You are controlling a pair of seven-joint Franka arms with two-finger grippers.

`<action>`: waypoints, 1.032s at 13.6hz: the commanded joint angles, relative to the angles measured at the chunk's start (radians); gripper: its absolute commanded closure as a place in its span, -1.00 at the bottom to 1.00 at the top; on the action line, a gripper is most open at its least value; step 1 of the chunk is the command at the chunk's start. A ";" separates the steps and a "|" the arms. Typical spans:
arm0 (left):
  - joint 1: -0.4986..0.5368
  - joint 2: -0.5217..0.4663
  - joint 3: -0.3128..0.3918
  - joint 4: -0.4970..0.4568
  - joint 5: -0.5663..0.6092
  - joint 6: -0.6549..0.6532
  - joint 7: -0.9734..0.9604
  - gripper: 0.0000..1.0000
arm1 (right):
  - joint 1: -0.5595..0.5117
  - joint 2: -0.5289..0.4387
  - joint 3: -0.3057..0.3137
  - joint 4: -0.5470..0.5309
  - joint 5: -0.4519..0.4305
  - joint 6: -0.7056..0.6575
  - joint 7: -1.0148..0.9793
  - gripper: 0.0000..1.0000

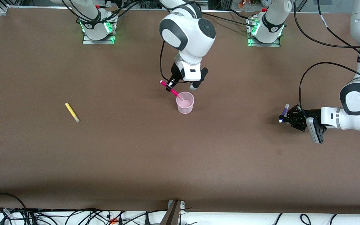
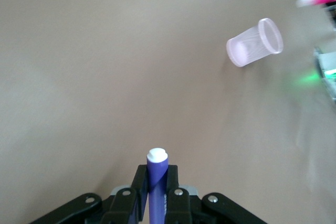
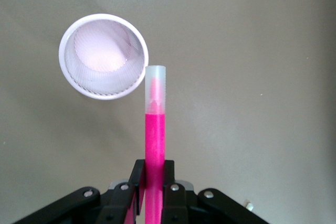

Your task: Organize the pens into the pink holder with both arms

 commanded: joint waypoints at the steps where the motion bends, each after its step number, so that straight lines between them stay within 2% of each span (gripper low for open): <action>1: 0.019 0.035 -0.009 0.039 -0.098 -0.074 0.174 1.00 | 0.012 0.050 -0.015 0.040 -0.031 -0.003 0.020 1.00; 4: 0.024 0.055 -0.009 0.040 -0.216 -0.147 0.323 1.00 | 0.051 0.090 -0.015 0.040 -0.076 0.040 0.142 1.00; 7: 0.021 0.095 -0.011 0.040 -0.342 -0.213 0.429 1.00 | 0.059 0.093 -0.015 0.038 -0.092 0.037 0.167 1.00; 14: 0.010 0.116 -0.034 0.040 -0.588 -0.379 0.454 1.00 | 0.072 0.124 -0.027 0.040 -0.095 0.074 0.198 1.00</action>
